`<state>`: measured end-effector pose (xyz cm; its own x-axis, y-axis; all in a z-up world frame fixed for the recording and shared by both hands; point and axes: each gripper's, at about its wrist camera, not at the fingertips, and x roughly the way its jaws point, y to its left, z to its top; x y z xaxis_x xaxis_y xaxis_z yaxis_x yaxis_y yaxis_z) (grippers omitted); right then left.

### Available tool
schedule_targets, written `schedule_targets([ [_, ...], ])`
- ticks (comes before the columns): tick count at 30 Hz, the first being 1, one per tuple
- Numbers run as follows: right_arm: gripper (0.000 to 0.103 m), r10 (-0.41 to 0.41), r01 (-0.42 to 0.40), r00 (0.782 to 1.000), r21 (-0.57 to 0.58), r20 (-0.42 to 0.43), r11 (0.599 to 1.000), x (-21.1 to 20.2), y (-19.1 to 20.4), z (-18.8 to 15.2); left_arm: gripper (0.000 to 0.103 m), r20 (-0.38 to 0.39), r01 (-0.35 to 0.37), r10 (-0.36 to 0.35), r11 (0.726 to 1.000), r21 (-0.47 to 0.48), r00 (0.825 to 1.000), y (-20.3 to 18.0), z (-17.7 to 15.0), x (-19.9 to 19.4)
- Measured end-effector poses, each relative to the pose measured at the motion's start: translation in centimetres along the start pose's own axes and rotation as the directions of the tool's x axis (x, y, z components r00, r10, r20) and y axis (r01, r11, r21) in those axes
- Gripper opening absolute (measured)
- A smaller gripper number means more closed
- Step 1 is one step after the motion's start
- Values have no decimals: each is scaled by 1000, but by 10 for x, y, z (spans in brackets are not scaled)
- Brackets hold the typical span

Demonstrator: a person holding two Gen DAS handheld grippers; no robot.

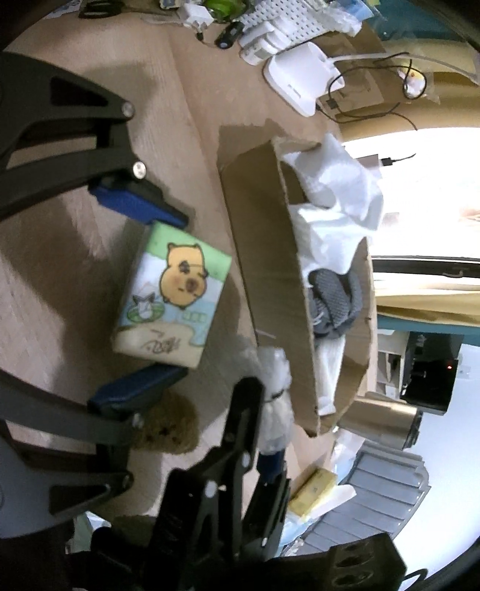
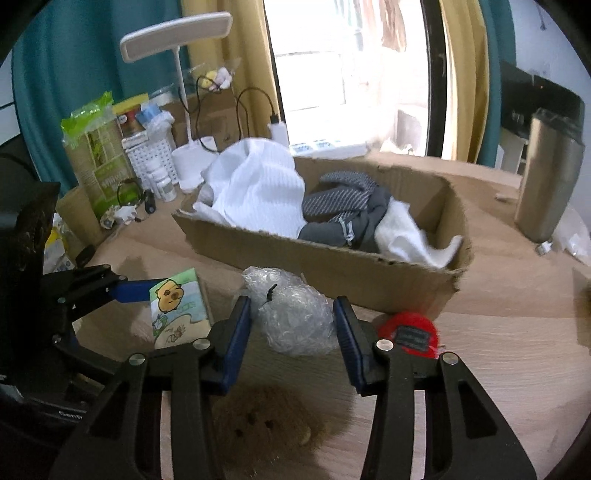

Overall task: Organize soft objects
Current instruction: 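Grasp the cartoon tissue pack with left while right grasps the bubble-wrap bag, then lower the tissue pack into the box with left while right drops the bubble-wrap bag in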

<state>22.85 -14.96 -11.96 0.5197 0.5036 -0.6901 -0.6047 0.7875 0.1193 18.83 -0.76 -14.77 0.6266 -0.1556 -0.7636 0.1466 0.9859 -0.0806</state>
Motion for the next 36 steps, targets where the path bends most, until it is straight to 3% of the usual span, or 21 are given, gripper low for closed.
schedule_targets([
  [22, 48, -59, 53, 991, 53, 122, 997, -63, -40, -8, 74, 116, -11, 13, 1000, -25, 993, -27, 25, -33],
  [32, 48, -84, 70, 977, 77, 197, 995, -78, -61, -7, 74, 226, -18, 29, 999, -50, 974, -33, 46, -47],
  [36, 48, -76, 60, 973, 80, 219, 995, -80, -68, -5, 74, 203, -23, 33, 998, -52, 979, -34, 53, -37],
])
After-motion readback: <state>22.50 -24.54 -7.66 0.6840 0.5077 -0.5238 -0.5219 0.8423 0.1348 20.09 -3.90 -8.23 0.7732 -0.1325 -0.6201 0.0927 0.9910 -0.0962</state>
